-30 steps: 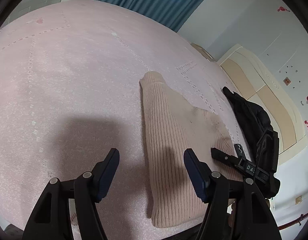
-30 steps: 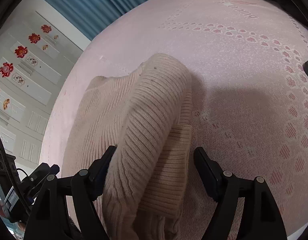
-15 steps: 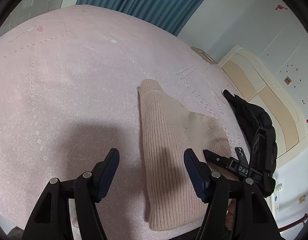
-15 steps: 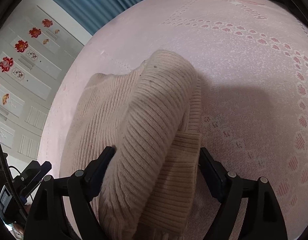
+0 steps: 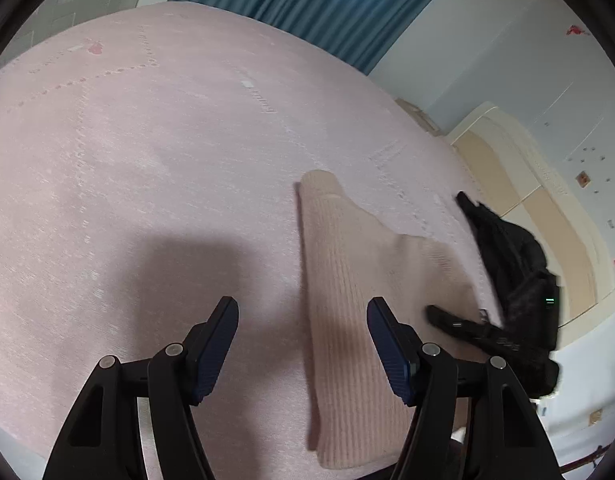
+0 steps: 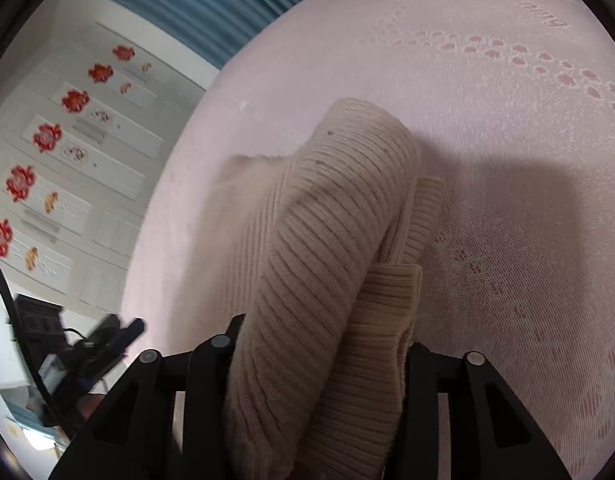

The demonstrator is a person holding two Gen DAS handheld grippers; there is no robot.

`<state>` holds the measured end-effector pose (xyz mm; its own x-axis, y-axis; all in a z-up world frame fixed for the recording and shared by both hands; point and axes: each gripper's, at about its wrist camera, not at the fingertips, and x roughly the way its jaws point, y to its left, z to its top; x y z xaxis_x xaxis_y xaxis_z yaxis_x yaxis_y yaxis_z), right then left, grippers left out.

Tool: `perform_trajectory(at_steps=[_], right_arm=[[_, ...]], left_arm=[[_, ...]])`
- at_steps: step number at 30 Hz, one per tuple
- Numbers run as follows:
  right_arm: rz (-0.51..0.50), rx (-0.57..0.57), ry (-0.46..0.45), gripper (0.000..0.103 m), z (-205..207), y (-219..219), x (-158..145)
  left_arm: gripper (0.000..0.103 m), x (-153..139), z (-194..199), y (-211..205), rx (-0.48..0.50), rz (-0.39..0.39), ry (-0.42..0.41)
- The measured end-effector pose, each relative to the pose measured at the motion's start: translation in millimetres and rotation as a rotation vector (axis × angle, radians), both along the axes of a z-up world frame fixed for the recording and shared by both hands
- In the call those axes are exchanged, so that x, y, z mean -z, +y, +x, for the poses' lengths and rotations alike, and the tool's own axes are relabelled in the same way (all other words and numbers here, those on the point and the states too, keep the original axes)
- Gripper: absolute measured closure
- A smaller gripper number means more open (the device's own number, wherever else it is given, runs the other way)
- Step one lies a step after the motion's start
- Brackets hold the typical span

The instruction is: Fold small clothes

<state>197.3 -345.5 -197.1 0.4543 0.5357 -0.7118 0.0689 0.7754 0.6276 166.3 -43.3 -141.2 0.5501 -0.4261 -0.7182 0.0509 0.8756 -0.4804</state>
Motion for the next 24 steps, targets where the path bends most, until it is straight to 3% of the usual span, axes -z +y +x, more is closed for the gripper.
perform_trajectory(at_steps=[4, 7, 12, 17, 20, 24], right_arm=[[0.038, 0.023, -0.052, 0.067, -5.7, 9.0, -38.0], [0.007, 0.037, -0.096, 0.067, -6.9, 21.5, -70.5], [-0.14, 0.073, -0.152, 0.067, 3.5, 55.3, -118.0], [-0.275, 0.093, -0.167, 0.068, 29.8, 93.7, -143.5], [-0.247, 0.098, -0.162, 0.068, 57.4, 116.8, -143.8], [-0.045, 0.083, -0.203, 0.068, 93.4, 135.2, -137.1]], left_arm=[[0.039, -10.0, 12.0, -2.3, -0.041, 0.189, 0.003], [0.039, -14.5, 21.6, -0.7, -0.045, 0.238, -0.002], [0.039, -20.1, 39.9, 13.4, -0.052, 0.212, -0.022], [0.039, -25.7, 61.6, 40.6, -0.096, 0.2, -0.057], [0.039, -23.2, 76.8, 64.3, -0.137, 0.168, -0.054], [0.039, -14.0, 95.1, 92.8, -0.172, 0.14, -0.061]])
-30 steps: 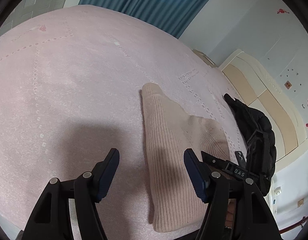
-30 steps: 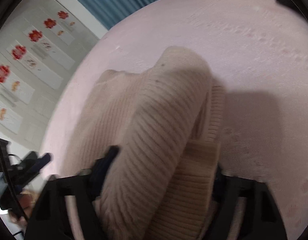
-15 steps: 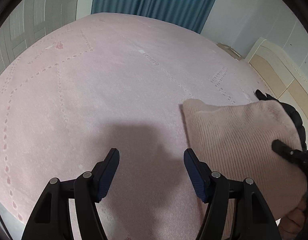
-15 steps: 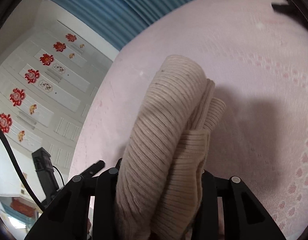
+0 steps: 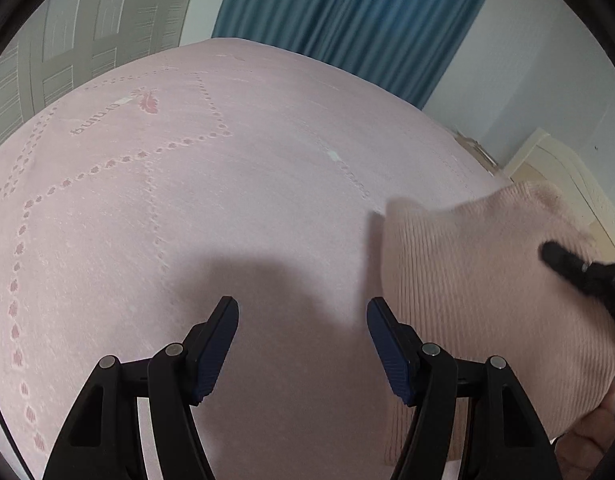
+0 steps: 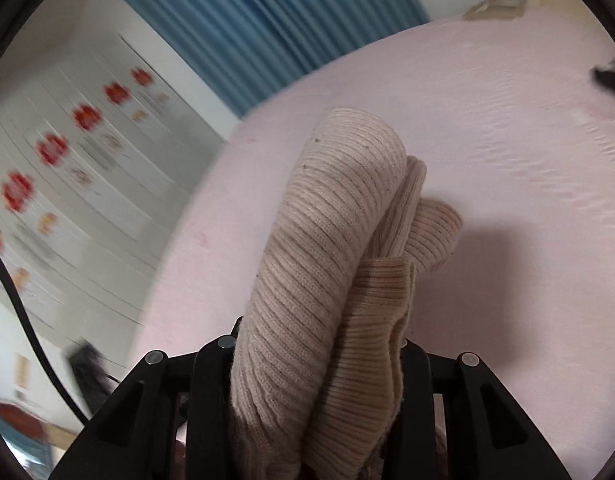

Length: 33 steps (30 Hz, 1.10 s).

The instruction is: Fold small clothes

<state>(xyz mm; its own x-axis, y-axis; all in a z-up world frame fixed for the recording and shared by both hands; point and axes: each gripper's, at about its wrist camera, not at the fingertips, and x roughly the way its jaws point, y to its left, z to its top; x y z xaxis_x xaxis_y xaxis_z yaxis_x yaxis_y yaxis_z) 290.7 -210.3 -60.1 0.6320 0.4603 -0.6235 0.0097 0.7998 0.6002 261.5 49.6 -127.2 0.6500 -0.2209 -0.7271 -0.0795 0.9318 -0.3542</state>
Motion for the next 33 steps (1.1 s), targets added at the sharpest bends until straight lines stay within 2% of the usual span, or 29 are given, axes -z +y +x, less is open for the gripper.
perform_trajectory(at_steps=[2, 4, 6, 8, 9, 10, 11, 12, 15, 17, 20, 21, 24, 26, 28, 29, 30, 32, 33], right_arm=[[0.11, -0.023, -0.026, 0.067, 18.0, -2.2, 10.7], [0.138, -0.004, 0.007, 0.065, 32.7, -11.6, 34.5], [0.079, 0.012, 0.078, 0.06, 47.4, -21.8, 71.4], [-0.065, 0.048, 0.206, 0.059, 57.0, -37.2, 111.8], [-0.077, 0.058, 0.228, 0.057, 56.6, -42.2, 120.8], [-0.036, 0.052, 0.213, 0.053, 51.4, -52.2, 124.9], [0.001, 0.051, 0.177, 0.051, 41.6, -63.3, 119.8], [-0.017, 0.054, 0.155, 0.049, 35.7, -67.4, 114.2], [-0.2, 0.068, 0.028, 0.048, 9.1, -65.0, 83.5], [-0.245, 0.037, -0.018, 0.048, 1.9, -57.6, 75.3], [-0.29, -0.018, -0.028, 0.048, 7.0, -38.0, 70.8], [-0.314, -0.033, -0.017, 0.052, 10.1, -31.0, 72.8], [-0.367, -0.076, 0.003, 0.084, 17.8, -8.7, 84.8], [-0.392, -0.072, -0.117, 0.089, 3.0, -4.5, 73.6], [-0.321, -0.089, -0.261, 0.09, -10.7, -7.9, 54.0], [-0.304, -0.082, -0.275, 0.09, -10.8, -11.4, 52.3], [-0.311, -0.062, -0.252, 0.09, -8.5, -17.4, 52.1], [-0.375, -0.004, -0.132, 0.09, 3.8, -25.8, 71.2], [-0.396, 0.014, -0.034, 0.09, 11.9, -29.8, 86.6]], left_arm=[[0.039, 10.1, 5.4, 13.2, -0.016, -0.032, -0.012], [0.039, 19.6, 8.5, 17.9, -0.025, -0.051, -0.008], [0.039, 35.5, 10.8, 15.3, -0.03, -0.05, 0.015], [0.039, 46.6, 15.7, 10.6, -0.012, -0.052, 0.037], [0.039, 50.8, 18.2, 6.9, 0.003, -0.058, 0.045], [0.039, 53.1, 20.4, 2.7, 0.023, -0.066, 0.044], [0.039, 53.4, 21.3, 0.0, 0.035, -0.075, 0.036], [0.039, 53.8, 22.7, -2.4, 0.044, -0.085, 0.028], [0.039, 55.2, 23.4, -13.2, 0.072, -0.104, 0.002], [0.039, 57.0, 25.5, -16.2, 0.075, -0.105, -0.006], [0.039, 56.6, 25.1, -21.3, 0.072, -0.119, -0.025], [0.039, 56.1, 25.3, -23.2, 0.07, -0.119, -0.031], [0.039, 55.0, 27.6, -26.3, 0.059, -0.11, -0.049], [0.039, 54.6, 27.9, -24.9, 0.055, -0.111, -0.054], [0.039, 54.0, 26.2, -20.6, 0.06, -0.12, -0.055], [0.039, 54.4, 26.4, -20.7, 0.07, -0.124, -0.055], [0.039, 54.9, 26.8, -19.7, 0.077, -0.124, -0.055], [0.039, 55.0, 27.2, -22.8, 0.101, -0.108, -0.055], [0.039, 55.5, 27.8, -24.7, 0.112, -0.102, -0.054]])
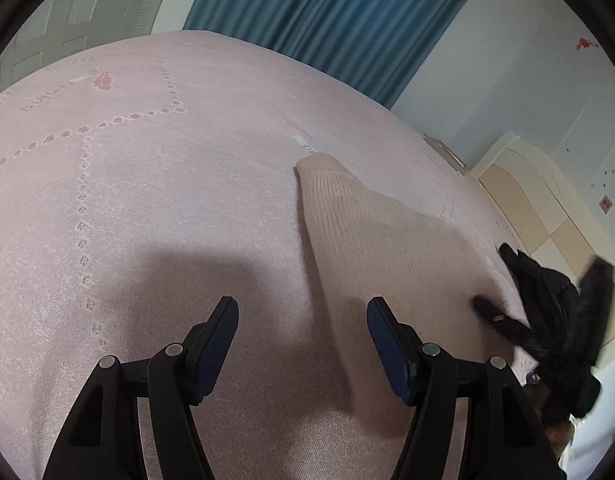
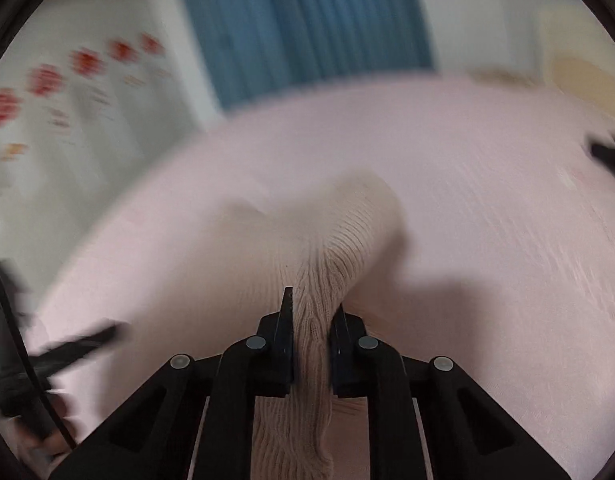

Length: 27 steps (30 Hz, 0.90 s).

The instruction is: Fold small clothes

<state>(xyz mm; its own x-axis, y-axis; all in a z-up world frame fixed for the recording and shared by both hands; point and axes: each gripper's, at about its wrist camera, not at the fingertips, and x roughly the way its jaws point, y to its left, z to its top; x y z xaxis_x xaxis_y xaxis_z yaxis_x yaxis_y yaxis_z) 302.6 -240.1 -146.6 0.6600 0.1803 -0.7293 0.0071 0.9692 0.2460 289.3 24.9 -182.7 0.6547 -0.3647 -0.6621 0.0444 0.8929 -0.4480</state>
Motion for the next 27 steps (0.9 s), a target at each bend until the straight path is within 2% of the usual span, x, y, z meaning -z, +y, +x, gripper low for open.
perform_trajectory(at_steps=[1, 2, 4, 6, 8, 11, 13, 17, 19, 22, 24, 27], right_arm=[[-0.006, 0.01, 0.068, 0.089, 5.4, -2.3, 11.3], [-0.022, 0.011, 0.085, 0.088, 6.0, -3.5, 14.3], [-0.048, 0.009, 0.048, 0.073, 0.2, -6.1, 0.7], [-0.039, 0.023, 0.009, 0.068, -3.4, -11.4, -8.3], [0.0, 0.036, -0.027, 0.068, -7.8, -18.0, -16.9], [0.046, 0.028, -0.066, 0.068, -10.2, -25.0, -21.7], [0.041, 0.031, -0.053, 0.068, -2.0, -19.5, -16.7], [-0.009, 0.033, 0.03, 0.068, 12.4, -7.0, 5.0], [-0.064, 0.027, 0.039, 0.066, 14.2, -1.0, 9.8], [-0.04, 0.015, -0.012, 0.064, 6.8, -4.8, -2.6], [-0.016, 0.04, -0.045, 0.064, 2.7, -8.7, -8.8], [0.041, 0.049, -0.078, 0.064, 1.5, -13.9, -20.3]], left_arm=[[0.039, 0.3, 0.2, -1.4, 0.006, 0.005, 0.0], [0.039, 0.2, 0.8, -3.4, 0.009, 0.014, 0.0], [0.039, -1.7, 0.7, -6.5, -0.001, 0.05, -0.006], [0.039, -7.1, -1.1, -7.9, 0.011, 0.075, -0.026], [0.039, -17.8, -5.1, -7.8, 0.022, 0.082, -0.07], [0.039, -24.1, -9.8, -14.1, 0.081, 0.039, -0.105], [0.039, -16.9, -8.1, -25.2, 0.102, 0.046, -0.067], [0.036, 8.3, -0.8, -44.3, 0.082, 0.18, 0.047], [0.036, 13.6, -3.6, -46.7, 0.084, 0.198, 0.064], [0.037, 3.4, -10.5, -47.9, 0.073, 0.231, 0.019], [0.037, -5.4, -9.7, -47.2, 0.077, 0.219, -0.021], [0.046, -18.7, -0.6, -45.3, 0.068, 0.169, -0.051]])
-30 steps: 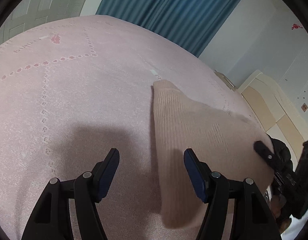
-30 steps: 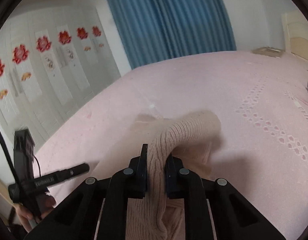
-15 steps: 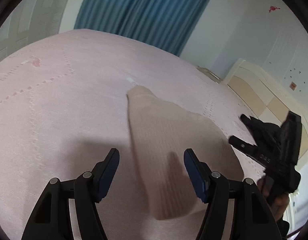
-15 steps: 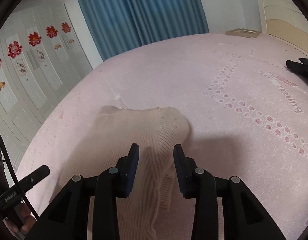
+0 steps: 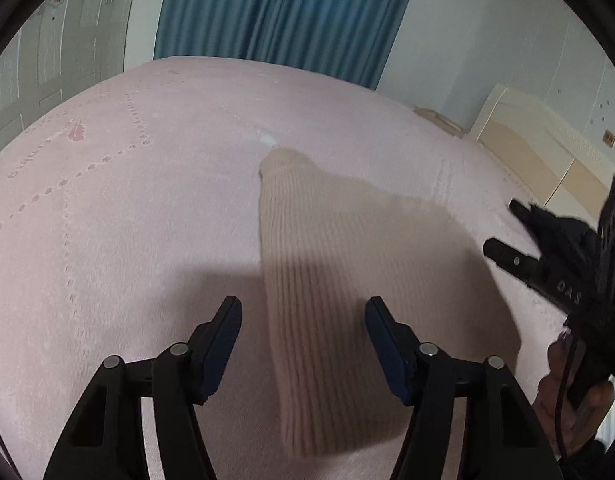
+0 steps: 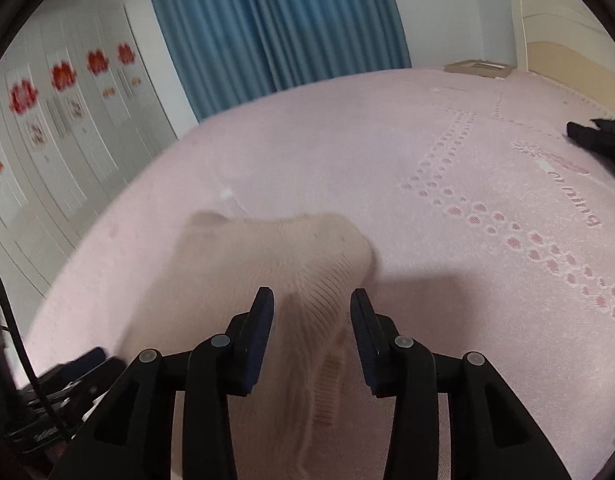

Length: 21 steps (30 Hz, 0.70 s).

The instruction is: Fold small clothes

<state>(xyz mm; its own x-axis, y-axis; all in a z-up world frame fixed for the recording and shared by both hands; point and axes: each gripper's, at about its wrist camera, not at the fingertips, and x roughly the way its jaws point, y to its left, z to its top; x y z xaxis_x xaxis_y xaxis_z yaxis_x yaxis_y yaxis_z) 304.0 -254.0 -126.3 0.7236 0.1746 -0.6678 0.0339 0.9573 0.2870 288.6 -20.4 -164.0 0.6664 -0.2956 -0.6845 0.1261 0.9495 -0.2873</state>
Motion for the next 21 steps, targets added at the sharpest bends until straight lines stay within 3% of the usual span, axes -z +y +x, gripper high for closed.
perform_trajectory(at_steps=[2, 3, 5, 8, 10, 13, 16, 21], right_arm=[[0.017, 0.004, -0.012, 0.064, 3.1, -0.5, -6.6], [0.023, -0.003, -0.01, 0.063, 7.9, 0.2, -8.4], [-0.006, -0.023, 0.032, 0.063, 23.3, 7.6, -8.4], [-0.079, -0.06, 0.089, 0.064, 46.1, 20.9, -0.3], [-0.092, -0.058, 0.142, 0.063, 55.9, 24.4, 16.7], [-0.098, -0.024, 0.14, 0.063, 53.0, 21.7, 38.1], [-0.073, -0.03, 0.158, 0.063, 53.7, 17.0, 36.8], [-0.084, -0.026, 0.153, 0.062, 46.0, 16.6, 40.3]], left_arm=[[0.06, -8.5, 14.0, -3.1, 0.023, -0.05, -0.006], [0.062, -11.1, 21.0, -5.1, 0.043, -0.06, -0.01], [0.074, -13.6, 40.7, -12.6, 0.082, -0.077, 0.003], [0.091, 2.9, 54.1, -23.1, 0.098, -0.028, 0.06], [0.092, 15.9, 48.4, -26.8, 0.099, 0.032, 0.048], [0.092, 18.2, 41.1, -31.8, 0.12, 0.072, -0.007], [0.092, 18.1, 41.2, -31.6, 0.101, 0.063, -0.003], [0.092, 14.8, 34.7, -38.2, 0.099, 0.111, -0.029]])
